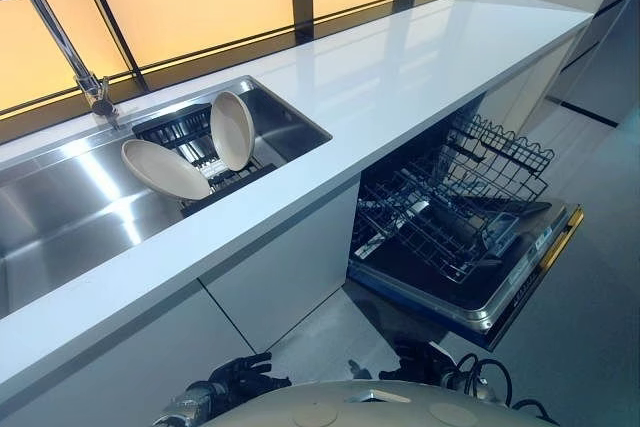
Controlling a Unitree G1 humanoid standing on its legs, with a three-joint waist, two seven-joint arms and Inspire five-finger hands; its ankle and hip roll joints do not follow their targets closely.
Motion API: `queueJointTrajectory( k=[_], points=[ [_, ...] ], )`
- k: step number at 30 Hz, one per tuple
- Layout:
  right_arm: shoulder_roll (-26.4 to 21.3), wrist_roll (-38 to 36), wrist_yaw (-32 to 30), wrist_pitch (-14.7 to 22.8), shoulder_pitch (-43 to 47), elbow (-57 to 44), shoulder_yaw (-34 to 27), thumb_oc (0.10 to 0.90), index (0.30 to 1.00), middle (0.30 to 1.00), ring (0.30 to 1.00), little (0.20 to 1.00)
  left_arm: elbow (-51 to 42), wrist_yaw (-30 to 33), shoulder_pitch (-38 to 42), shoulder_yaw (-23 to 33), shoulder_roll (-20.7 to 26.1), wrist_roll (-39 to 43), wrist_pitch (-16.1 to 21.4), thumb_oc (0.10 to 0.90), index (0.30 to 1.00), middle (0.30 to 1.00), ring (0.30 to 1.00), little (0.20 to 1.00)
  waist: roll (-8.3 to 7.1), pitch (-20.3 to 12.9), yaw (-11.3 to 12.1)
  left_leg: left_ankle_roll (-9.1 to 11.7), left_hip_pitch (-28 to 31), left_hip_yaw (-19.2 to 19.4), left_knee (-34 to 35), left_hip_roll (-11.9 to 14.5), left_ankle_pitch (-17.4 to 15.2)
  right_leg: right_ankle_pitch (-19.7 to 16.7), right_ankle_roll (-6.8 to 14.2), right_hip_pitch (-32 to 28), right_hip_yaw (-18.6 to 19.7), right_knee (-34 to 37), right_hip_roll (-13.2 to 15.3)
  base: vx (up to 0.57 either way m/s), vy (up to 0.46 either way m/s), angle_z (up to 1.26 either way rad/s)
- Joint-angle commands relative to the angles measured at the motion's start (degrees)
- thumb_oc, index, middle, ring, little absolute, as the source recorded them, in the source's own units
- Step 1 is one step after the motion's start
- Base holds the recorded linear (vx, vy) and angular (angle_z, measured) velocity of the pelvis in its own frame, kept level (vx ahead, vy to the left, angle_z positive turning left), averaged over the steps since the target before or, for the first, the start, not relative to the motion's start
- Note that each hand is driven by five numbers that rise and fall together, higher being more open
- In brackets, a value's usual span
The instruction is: Pick up plates and place into dishwasher.
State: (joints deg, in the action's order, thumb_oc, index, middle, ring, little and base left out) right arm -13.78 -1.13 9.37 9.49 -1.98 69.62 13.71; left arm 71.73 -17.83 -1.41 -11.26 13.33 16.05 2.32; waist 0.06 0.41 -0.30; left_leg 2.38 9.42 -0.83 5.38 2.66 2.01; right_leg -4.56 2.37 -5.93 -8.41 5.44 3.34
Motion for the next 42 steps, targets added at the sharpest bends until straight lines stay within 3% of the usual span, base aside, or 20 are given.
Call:
queueJointTrajectory(
  k=[1,15,27,32,35,37,38,40,42],
  points=[
    [0.64,-0.59,0.74,2.47,4.44,2.94,0.02,0.8,0.9,0.9,0.9,0.9,2.63,-0.56,3.44,2.32,-1.21,-0.21,1.39,0.8,0.9,0.9,0.9,0.9,-0.4,1.81,-0.06,-2.89,-1.4,5.89,-1.52,-5.02,-5.65,6.43,0.55,-0.87,1.04,-2.16,-3.05,0.0,0.0,0.0],
    [0.59,-0.2,0.71,2.29,4.51,2.88,0.09,0.8,0.9,0.9,0.9,0.9,2.54,0.24,3.62,2.2,-1.26,-0.29,1.31,0.8,0.9,0.9,0.9,0.9,-0.46,1.84,-0.08,-3.01,-1.48,5.89,-1.52,-5.07,-5.66,6.49,0.57,-0.74,1.13,-2.32,-3.05,0.0,0.0,0.0],
    [0.66,0.04,1.08,1.72,4.48,2.36,0.85,0.8,0.9,0.9,0.9,0.9,0.99,3.28,4.69,0.95,-1.18,-2.0,5.44,0.8,0.9,0.9,0.9,0.9,-0.51,1.59,-0.39,-2.86,-1.43,6.04,-1.35,-4.94,-5.49,6.33,0.65,-0.68,1.41,-2.34,-3.12,0.0,0.0,0.0],
    [0.64,0.61,1.4,0.81,4.71,1.35,1.86,0.8,0.9,0.9,0.9,0.9,-2.57,-1.59,6.7,-2.04,-1.93,0.21,5.89,0.8,0.9,0.9,0.9,0.9,-0.36,1.57,-0.84,-2.69,-1.6,6.33,-1.27,-4.78,-5.29,6.25,0.81,-0.38,1.83,-2.57,-3.2,0.0,0.0,0.0],
    [0.28,0.59,1.57,-0.38,5.2,-0.05,2.57,0.8,0.9,0.9,0.9,0.9,-10.31,-7.94,8.66,-6.63,-2.09,2.75,3.14,0.8,0.9,0.9,0.9,0.9,-0.03,1.8,-1.02,-2.69,-1.78,6.47,-1.13,-4.68,-5.08,6.08,1.0,0.04,2.03,-2.9,-3.21,-0.03,0.002,-0.01],
    [-0.23,-0.05,1.46,-1.83,5.69,-1.97,3.36,0.8,0.9,0.9,0.9,0.9,-22.42,-13.01,10.54,-11.53,-1.59,6.97,-3.52,0.8,0.9,0.9,0.9,0.9,0.41,2.27,-1.19,-2.73,-2.01,6.47,-0.98,-4.61,-4.84,5.85,1.15,0.54,2.29,-3.16,-3.18,-0.05,0.013,-0.01],
    [-0.26,-0.12,1.4,-1.95,5.69,-2.17,3.44,0.8,0.9,0.9,0.9,0.9,-23.74,-13.25,10.6,-12.0,-1.45,7.7,-4.31,0.8,0.9,0.9,0.9,0.9,0.46,2.31,-1.19,-2.73,-2.02,6.45,-0.96,-4.6,-4.82,5.83,1.17,0.59,2.32,-3.2,-3.18,-0.04,0.01,-0.01],
    [-0.43,-0.97,0.82,-2.86,5.86,-3.52,4.27,0.8,0.9,0.9,0.9,0.9,-34.0,-14.8,12.54,-14.23,-0.64,12.66,-9.37,0.8,0.9,0.9,0.9,0.9,0.71,2.73,-1.29,-2.88,-2.18,6.14,-0.8,-4.64,-4.68,5.66,1.32,0.94,2.52,-3.33,-3.17,-0.05,0.005,-0.01],
    [-0.52,-1.87,0.06,-3.16,5.45,-4.69,4.95,0.8,0.9,0.9,0.9,0.9,-46.68,-16.6,14.65,-14.18,0.01,25.02,-19.59,0.8,0.9,0.9,0.9,0.9,0.89,3.11,-1.25,-3.17,-2.38,5.71,-0.73,-4.75,-4.62,5.47,1.41,1.17,2.58,-3.3,-3.08,-0.05,-0.005,0.0]
  ],
)
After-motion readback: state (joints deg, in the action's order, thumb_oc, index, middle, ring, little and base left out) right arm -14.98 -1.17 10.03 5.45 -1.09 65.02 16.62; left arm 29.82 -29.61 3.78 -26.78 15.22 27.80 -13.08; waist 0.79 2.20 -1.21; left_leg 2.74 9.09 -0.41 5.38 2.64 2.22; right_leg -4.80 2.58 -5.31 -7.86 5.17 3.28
